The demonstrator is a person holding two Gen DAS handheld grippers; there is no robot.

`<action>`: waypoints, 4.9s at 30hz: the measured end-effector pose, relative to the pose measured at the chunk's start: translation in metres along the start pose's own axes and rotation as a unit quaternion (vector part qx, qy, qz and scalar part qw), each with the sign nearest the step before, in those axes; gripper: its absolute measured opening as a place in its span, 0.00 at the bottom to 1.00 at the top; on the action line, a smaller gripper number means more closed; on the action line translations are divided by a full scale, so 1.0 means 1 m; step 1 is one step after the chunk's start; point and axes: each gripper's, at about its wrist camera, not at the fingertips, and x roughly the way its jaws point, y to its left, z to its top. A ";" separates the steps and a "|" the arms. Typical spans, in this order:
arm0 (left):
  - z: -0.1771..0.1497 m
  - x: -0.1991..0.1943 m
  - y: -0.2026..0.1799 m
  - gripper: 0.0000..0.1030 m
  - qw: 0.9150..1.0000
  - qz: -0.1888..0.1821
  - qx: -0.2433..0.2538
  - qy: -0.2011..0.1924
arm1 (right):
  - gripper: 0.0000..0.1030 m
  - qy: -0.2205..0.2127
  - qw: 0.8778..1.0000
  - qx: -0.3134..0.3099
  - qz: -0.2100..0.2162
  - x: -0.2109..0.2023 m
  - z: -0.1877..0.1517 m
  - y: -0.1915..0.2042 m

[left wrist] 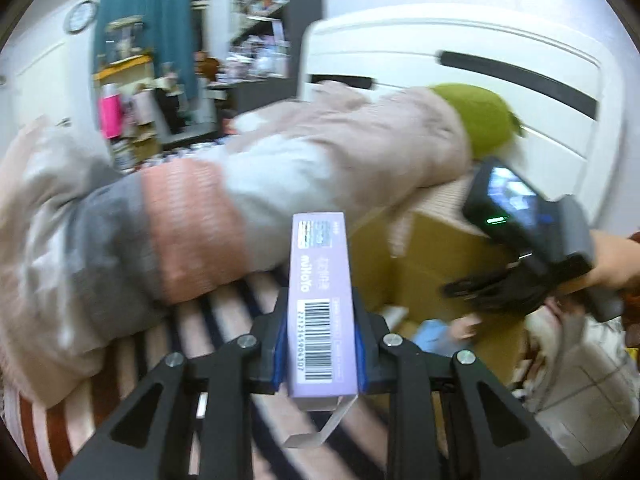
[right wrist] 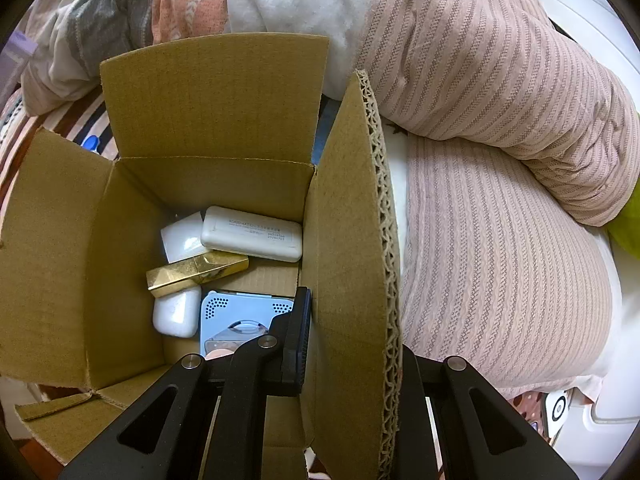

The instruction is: Organize rigid objects

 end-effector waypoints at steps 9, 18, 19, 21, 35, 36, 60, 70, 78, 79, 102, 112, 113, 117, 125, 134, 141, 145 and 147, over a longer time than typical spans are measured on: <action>0.009 0.053 -0.063 0.23 0.994 -0.052 0.027 0.092 | 0.10 -0.001 1.000 -0.005 -0.003 0.001 -0.002 0.001; -0.005 0.058 -0.061 0.51 0.993 -0.050 0.021 0.110 | 0.10 -0.002 1.000 -0.008 -0.005 0.003 -0.004 0.004; -0.006 0.052 -0.057 0.55 0.994 -0.048 0.018 0.100 | 0.10 -0.002 1.000 -0.008 -0.006 0.004 -0.004 0.004; -0.007 0.039 -0.044 0.66 0.996 -0.047 0.013 0.080 | 0.10 -0.002 1.000 -0.007 -0.007 0.004 -0.005 0.004; -0.106 0.020 0.119 0.69 0.988 0.117 -0.037 0.095 | 0.11 -0.001 1.000 -0.004 -0.007 0.003 -0.005 0.004; -0.116 0.029 0.127 0.69 0.986 0.121 -0.046 0.109 | 0.11 -0.001 1.000 -0.004 -0.007 0.003 -0.005 0.003; -0.151 0.114 0.147 0.52 0.974 0.139 -0.098 0.152 | 0.11 0.003 1.000 -0.004 -0.006 0.007 -0.004 -0.003; -0.130 0.062 0.117 0.52 0.984 0.136 -0.053 0.106 | 0.11 0.003 1.000 -0.005 -0.010 0.005 -0.003 -0.002; -0.083 -0.002 0.072 0.52 0.994 0.099 -0.021 0.042 | 0.11 0.001 1.000 -0.006 -0.014 0.004 -0.005 0.001; -0.076 -0.010 0.064 0.52 0.996 0.085 -0.018 0.033 | 0.11 0.001 1.000 -0.006 -0.014 0.004 -0.005 0.002; 0.008 0.046 -0.077 0.52 0.994 -0.046 0.045 0.087 | 0.12 -0.012 1.000 -0.011 -0.015 -0.005 -0.009 0.009; -0.004 0.048 -0.074 0.76 0.993 -0.047 0.033 0.106 | 0.13 -0.016 1.000 -0.010 -0.017 -0.008 -0.011 0.012; -0.005 0.044 -0.071 0.78 0.994 -0.046 0.028 0.100 | 0.13 -0.017 1.000 -0.010 -0.018 -0.008 -0.011 0.012; -0.009 0.028 -0.063 0.83 0.994 -0.047 0.017 0.094 | 0.13 -0.015 1.000 -0.007 -0.021 -0.009 -0.009 0.012; -0.027 -0.026 -0.036 0.99 0.998 -0.023 -0.030 0.060 | 0.51 -0.037 0.999 0.009 -0.022 -0.019 -0.009 0.006; -0.070 -0.091 0.013 0.99 0.992 0.069 -0.100 0.022 | 0.85 -0.162 0.985 0.050 -0.027 -0.079 -0.048 0.007; -0.102 -0.122 0.037 0.99 0.982 0.116 -0.148 -0.003 | 1.00 -0.316 0.947 0.046 -0.020 -0.124 -0.099 0.038; -0.116 -0.135 0.041 0.99 0.980 0.117 -0.159 -0.022 | 1.00 -0.377 0.926 0.008 -0.018 -0.139 -0.127 0.073; -0.121 -0.139 0.042 0.99 0.978 0.119 -0.166 -0.027 | 1.00 -0.399 0.917 -0.007 -0.002 -0.145 -0.140 0.089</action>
